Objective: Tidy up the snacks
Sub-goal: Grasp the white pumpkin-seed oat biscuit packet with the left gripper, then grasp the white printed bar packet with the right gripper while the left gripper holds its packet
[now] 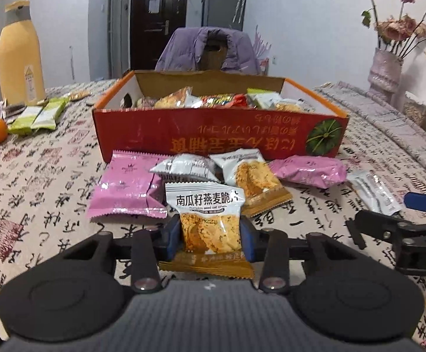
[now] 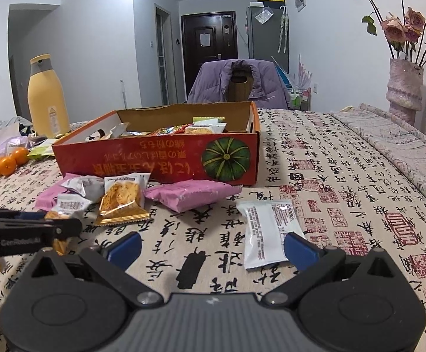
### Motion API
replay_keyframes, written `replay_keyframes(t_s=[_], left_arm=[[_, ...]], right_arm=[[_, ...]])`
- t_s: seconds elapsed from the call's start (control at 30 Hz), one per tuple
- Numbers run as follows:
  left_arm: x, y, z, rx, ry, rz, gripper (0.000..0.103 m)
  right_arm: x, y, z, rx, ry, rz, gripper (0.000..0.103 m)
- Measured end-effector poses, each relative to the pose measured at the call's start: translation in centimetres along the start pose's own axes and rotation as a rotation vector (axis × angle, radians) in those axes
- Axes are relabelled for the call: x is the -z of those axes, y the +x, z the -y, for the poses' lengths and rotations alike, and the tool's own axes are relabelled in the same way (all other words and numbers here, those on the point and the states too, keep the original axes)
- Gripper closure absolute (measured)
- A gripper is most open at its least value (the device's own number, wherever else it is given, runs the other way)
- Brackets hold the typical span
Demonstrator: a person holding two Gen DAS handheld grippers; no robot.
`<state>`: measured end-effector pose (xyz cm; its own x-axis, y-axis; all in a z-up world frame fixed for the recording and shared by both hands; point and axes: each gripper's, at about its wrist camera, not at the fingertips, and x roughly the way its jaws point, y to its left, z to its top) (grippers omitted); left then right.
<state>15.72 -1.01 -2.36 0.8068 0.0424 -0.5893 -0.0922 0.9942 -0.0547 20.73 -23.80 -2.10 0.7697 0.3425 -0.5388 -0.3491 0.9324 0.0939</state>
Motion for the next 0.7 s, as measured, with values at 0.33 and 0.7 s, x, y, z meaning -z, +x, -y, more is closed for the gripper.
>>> replay_keyframes(t_s=[0.33, 0.7], left_arm=[[-0.8, -2.1, -0.5, 0.006, 0.008, 0.066, 0.062], [-1.0, -2.4, -1.4, -0.015, -0.003, 0.075, 0.062]], right_arm=[[-1.0, 0.5, 2.0, 0.083, -0.023, 0.001, 0.0], [-1.9, 5.1, 4.9, 0.117, 0.013, -0.115, 0.0]])
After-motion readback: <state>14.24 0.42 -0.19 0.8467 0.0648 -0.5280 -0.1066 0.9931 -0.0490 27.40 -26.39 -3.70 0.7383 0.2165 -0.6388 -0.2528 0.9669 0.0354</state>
